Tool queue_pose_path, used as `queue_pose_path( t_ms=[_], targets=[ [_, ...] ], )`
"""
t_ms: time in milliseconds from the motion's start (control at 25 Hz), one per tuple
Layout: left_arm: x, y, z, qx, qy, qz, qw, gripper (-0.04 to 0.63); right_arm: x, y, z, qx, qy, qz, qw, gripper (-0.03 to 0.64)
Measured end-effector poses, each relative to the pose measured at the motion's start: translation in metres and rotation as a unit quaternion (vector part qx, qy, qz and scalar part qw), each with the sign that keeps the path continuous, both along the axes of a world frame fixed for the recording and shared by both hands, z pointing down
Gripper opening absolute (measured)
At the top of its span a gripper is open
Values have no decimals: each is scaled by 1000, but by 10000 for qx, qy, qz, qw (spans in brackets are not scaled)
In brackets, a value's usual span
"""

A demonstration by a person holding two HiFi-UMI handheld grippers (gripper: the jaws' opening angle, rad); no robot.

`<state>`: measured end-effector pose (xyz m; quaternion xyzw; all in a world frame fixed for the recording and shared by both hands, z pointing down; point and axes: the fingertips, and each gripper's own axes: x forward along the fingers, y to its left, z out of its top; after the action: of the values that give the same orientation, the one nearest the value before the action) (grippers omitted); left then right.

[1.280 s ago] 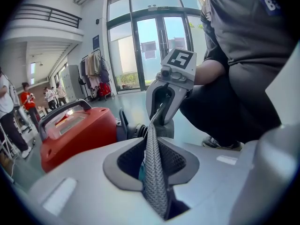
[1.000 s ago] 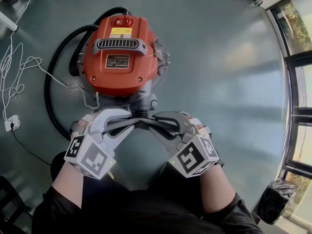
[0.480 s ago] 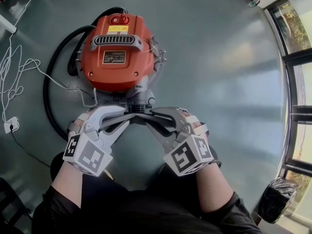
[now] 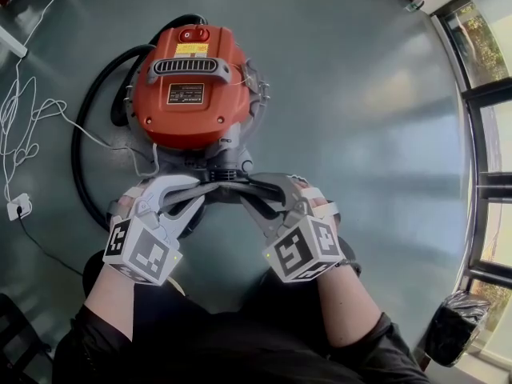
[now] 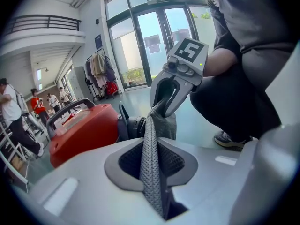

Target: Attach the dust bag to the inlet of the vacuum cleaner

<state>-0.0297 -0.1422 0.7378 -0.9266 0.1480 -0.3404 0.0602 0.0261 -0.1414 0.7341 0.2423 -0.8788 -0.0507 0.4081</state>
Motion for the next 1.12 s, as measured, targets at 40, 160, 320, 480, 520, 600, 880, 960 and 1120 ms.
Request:
queue_pose_path(
  t_ms=[40, 160, 320, 480, 520, 600, 880, 960, 1120],
  targets=[
    [1, -1, 1, 33, -22, -35, 10000, 64, 1, -2, 1, 37, 2, 45, 10000, 97],
    [1, -4, 0, 72, -33, -76, 9999, 64, 2, -5, 0, 156, 25, 132, 9998, 97],
    [0, -4, -2, 103, 17, -85, 9999, 67, 1, -5, -6, 204, -8, 168, 9997, 97],
    [3, -2, -12, 59, 242, -119, 9996, 114, 1, -3, -11, 117, -246, 189, 9995, 106],
    [4, -1, -14, 29, 291, -111, 9995, 131, 1, -2, -11, 81, -311, 188, 9993, 112],
    [5, 0, -16, 15, 336, -90, 9994, 151, 0, 0, -10, 34, -358, 164, 9992, 132],
    [13, 9, -35, 80, 652, 83, 9978, 204, -4, 9, -22, 40, -450, 96, 9989, 183],
    [13, 11, -39, 81, 674, 104, 9976, 209, -5, 10, -26, 77, -451, 83, 9989, 183],
    [4, 10, -52, 98, 752, -43, 9971, 218, -3, 12, -34, 126, -459, 114, 9988, 183]
  ],
)
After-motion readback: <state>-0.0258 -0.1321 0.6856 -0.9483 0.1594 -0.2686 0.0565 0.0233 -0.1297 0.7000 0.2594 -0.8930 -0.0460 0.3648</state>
